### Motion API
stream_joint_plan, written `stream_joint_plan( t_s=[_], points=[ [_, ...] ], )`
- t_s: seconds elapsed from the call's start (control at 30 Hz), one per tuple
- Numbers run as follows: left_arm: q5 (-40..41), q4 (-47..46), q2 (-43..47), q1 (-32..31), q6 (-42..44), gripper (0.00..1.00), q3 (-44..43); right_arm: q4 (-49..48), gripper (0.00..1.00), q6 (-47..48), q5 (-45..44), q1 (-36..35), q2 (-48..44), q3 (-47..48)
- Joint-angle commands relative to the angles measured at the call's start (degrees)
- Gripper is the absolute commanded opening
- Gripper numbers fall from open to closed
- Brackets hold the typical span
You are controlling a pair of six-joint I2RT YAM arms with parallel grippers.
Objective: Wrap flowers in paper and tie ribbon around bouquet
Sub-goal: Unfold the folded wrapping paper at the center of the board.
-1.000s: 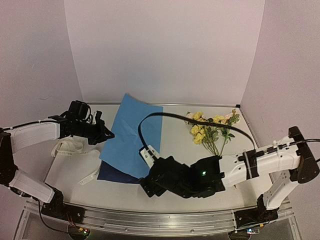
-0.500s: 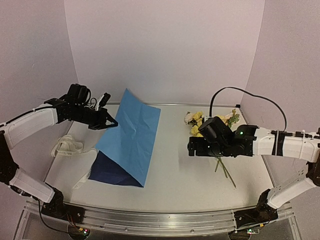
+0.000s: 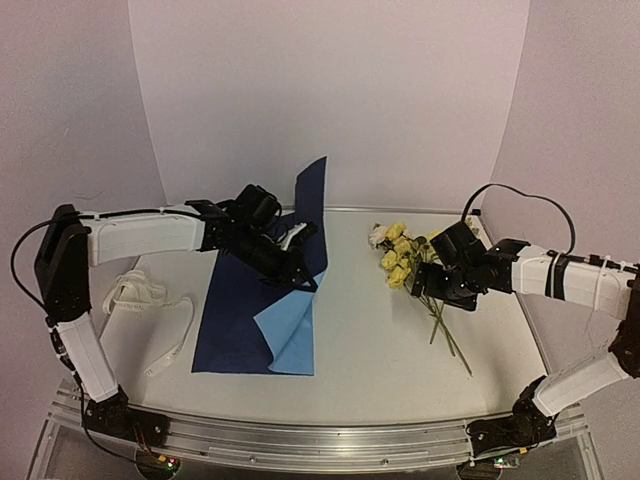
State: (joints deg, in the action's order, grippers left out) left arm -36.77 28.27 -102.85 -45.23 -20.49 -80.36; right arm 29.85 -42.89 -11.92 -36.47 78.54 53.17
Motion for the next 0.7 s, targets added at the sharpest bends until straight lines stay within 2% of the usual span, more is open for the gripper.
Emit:
stream_joint_plan(
  t_s=[0.0,0.17,0.3,0.4,0.67],
  points=[
    [-1.87,-4.45,-5.6,-3.87,-3.22,0.0,-9.81,1.01,0.97,0.8,2.32,2.0,-0.58,-0.85],
    [-4.37,-5.28,-13.1,-6.47,-5.14,0.0,-19.43,1.24,0.97,-0.32,3.0,4.34,-1.41,-1.22],
    [-5.81,-3.88,-18.45,-7.85,-5.82,0.0,-24.62,1.25,0.97,-1.3,7.03,7.14,-2.55,-0.7],
    [-6.91,-4.07,-20.87,-8.34,-6.53,0.0,-25.4,1.27,0.97,-2.21,10.95,7.96,-2.58,1.0],
    [-10.51,-4.43,-24.12,-10.69,-6.74,0.05,-25.83,1.65,0.97,-2.65,13.15,8.81,-2.0,3.58]
  ],
)
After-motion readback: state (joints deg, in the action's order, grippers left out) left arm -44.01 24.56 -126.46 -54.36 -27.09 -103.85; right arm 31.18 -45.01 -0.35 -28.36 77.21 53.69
